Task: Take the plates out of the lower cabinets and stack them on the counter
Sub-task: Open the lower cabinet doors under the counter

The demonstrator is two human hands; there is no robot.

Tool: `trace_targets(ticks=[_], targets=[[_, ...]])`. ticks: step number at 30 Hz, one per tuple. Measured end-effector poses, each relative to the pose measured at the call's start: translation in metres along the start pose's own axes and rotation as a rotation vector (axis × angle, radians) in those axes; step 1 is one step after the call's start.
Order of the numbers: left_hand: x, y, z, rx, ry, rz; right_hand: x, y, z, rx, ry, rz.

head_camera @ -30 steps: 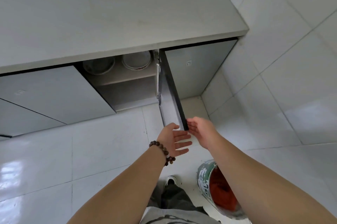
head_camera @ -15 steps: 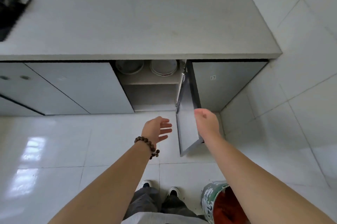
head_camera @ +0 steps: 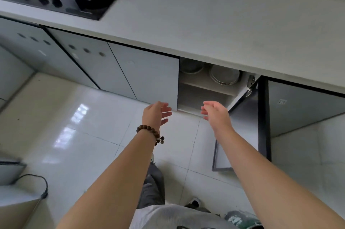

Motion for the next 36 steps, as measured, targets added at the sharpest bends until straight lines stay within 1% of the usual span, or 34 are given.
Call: trace_targets(ticks=[7,13,18,22,24,27,29,32,36], targets=[[-0.015,-0.076,-0.046,-0.031,-0.031,0.077,0.077,-0.031,0.023,0.03,-0.039,-0.065],[-0.02,-0.141,-0.098,-0.03,-0.111,0.167,0.142,-0.056,0.052,0.079,-0.092,-0.148],[-0.015,-0.172,-0.12,-0.062,-0.139,0.241,0.169,-0.07,0.065,0.121,-0.125,-0.219],[-0.001,-0.189,-0.125,-0.149,-0.118,0.267,0.177,-0.087,0.071,0.165,-0.136,-0.263],[0.009,-0.198,-0.124,-0.212,-0.052,0.288,0.18,-0.1,0.074,0.235,-0.254,-0.274],[0.028,-0.212,-0.126,-0.31,0.096,0.292,0.189,-0.122,0.077,0.437,-0.651,-0.237],[0.043,-0.221,-0.129,-0.378,0.203,0.304,0.195,-0.138,0.077,0.524,-0.817,-0.193],[0.067,-0.229,-0.134,-0.45,0.307,0.334,0.204,-0.159,0.076,0.573,-0.906,-0.114],[0.092,-0.235,-0.136,-0.426,0.287,0.383,0.211,-0.183,0.076,0.574,-0.971,-0.065]])
Point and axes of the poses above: each hand's wrist, its own y-axis away from the middle knuckle, its own x-axis out of the palm, z = x × y, the point moved 1 cm from there along -y, towards the middle knuckle, and after that the axes turned 9 degrees about -z, right-handed, at the moved point
